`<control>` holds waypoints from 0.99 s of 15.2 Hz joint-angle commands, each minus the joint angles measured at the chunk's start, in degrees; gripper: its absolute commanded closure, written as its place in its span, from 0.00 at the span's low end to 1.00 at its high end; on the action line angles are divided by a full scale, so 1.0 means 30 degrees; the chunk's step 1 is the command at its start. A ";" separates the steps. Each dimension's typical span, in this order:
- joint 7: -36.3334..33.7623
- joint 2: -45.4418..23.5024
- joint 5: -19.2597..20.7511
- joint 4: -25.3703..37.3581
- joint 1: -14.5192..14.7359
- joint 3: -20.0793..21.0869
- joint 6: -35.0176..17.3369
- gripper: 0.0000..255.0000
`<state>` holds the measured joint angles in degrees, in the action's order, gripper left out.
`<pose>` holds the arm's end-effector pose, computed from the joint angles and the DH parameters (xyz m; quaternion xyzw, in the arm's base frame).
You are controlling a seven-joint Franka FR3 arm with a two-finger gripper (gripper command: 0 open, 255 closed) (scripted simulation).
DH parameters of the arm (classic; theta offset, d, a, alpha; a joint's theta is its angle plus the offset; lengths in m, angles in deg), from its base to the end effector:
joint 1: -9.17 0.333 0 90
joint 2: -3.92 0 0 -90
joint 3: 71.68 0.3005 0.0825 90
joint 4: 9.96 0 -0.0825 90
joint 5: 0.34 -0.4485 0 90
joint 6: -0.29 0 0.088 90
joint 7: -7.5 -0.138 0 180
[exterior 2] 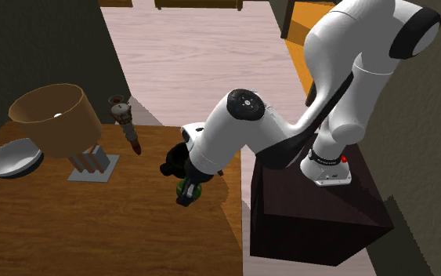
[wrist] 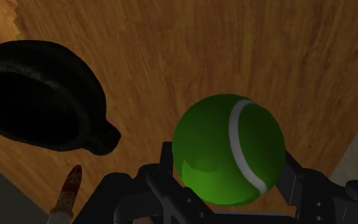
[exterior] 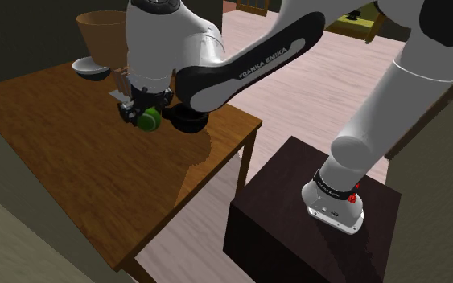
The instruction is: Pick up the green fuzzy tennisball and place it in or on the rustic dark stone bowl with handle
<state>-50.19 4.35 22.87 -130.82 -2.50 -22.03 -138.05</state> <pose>0.5075 0.3836 0.3740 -0.9751 0.0392 -0.2184 0.0057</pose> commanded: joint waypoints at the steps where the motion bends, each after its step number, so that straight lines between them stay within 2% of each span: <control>1: 0.1785 0.0867 -0.1321 -0.0709 -0.0538 -0.0580 -0.0636 1.00; 7: 0.6144 0.2226 -0.3940 -0.2203 -0.1285 -0.2703 -0.1966 1.00; 15: 1.1401 0.2465 -0.6164 -0.2842 -0.2207 -0.5508 -0.2917 1.00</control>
<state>-19.20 11.38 5.90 -138.60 -8.68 -36.93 -146.10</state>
